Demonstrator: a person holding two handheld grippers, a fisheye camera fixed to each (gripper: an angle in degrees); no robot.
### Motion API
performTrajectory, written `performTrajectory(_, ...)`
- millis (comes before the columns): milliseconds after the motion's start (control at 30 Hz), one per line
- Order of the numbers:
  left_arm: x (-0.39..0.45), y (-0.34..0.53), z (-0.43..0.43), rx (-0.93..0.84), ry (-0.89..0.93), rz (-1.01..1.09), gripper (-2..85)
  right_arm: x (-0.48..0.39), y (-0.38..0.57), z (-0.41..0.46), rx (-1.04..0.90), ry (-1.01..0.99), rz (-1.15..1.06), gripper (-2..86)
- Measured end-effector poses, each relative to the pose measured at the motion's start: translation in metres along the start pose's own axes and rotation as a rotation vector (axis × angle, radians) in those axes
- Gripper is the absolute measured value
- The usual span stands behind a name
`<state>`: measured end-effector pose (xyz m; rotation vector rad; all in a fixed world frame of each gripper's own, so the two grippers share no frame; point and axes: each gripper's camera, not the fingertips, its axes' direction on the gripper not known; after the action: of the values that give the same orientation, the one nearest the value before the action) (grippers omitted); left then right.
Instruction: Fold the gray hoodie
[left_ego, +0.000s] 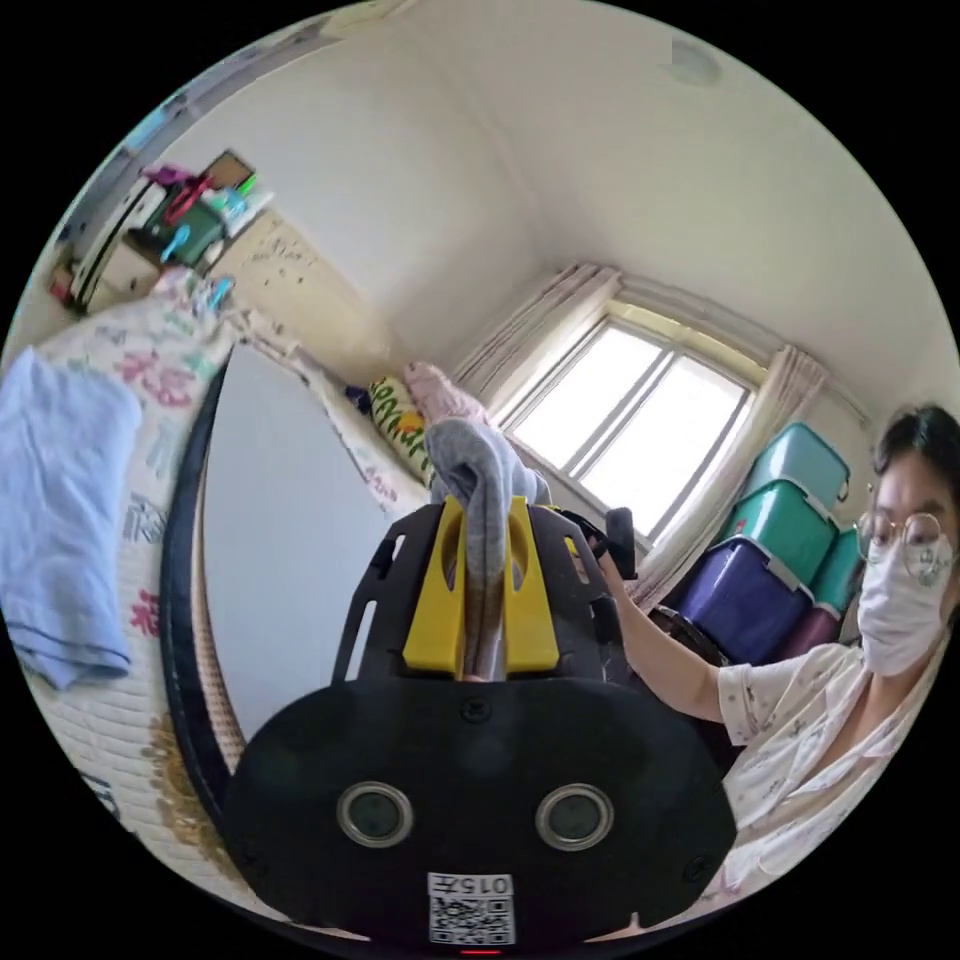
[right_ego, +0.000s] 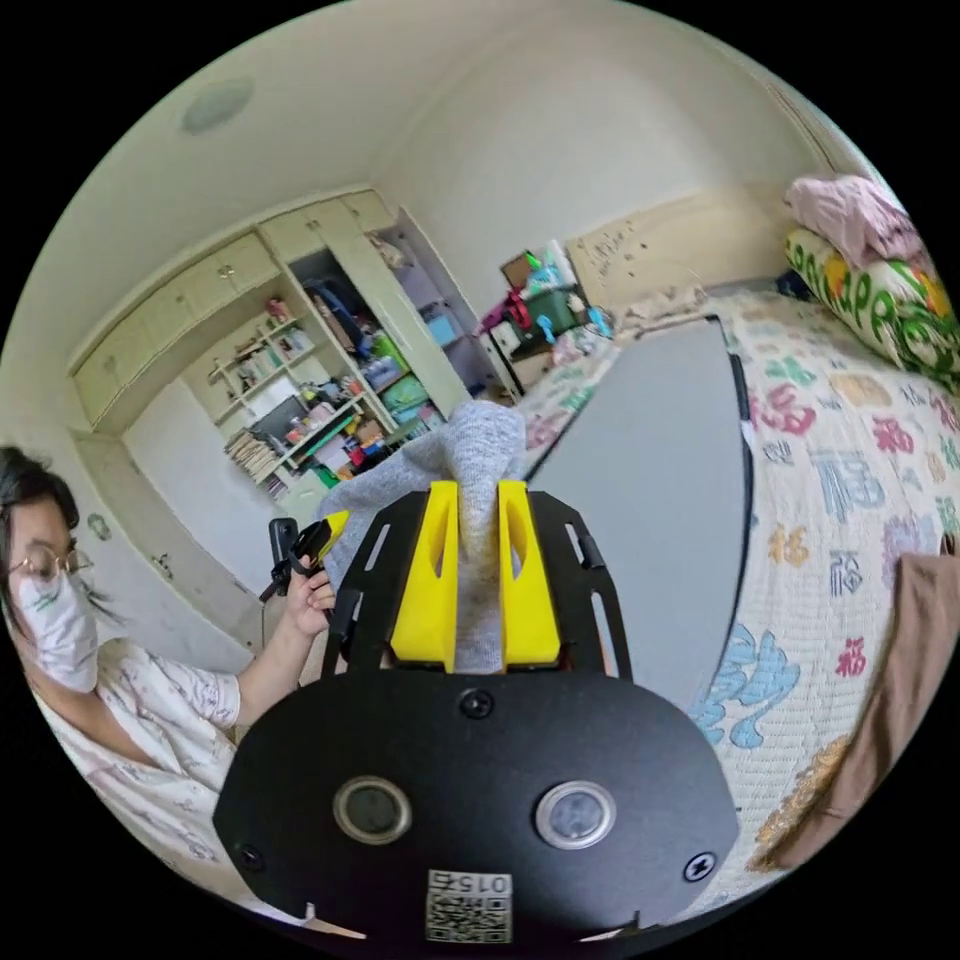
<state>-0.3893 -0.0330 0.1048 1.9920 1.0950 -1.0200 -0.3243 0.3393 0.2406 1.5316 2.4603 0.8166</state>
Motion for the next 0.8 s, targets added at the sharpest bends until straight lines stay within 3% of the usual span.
performTrajectory(200, 0.074, 0.002, -0.146, 0.235, -0.045, 0.275, 3.9, -0.102, 0.042, -0.048, 0.111, -0.221, -0.307, 6.4)
performTrajectory(433, 0.144, 0.050, -0.303, 0.372, -0.351, 0.519, 4.0, -0.204, 0.112, -0.017, 0.063, -0.474, -0.546, 5.8)
performTrajectory(600, 0.160, 0.102, -0.377, 0.389, -0.567, 0.494, 4.1, -0.262, 0.177, 0.055, -0.074, -0.675, -0.553, 5.5)
performTrajectory(800, 0.117, 0.159, -0.441, 0.483, -0.703, 0.289, 4.5, -0.329, 0.273, 0.151, -0.307, -0.845, -0.529, 5.1)
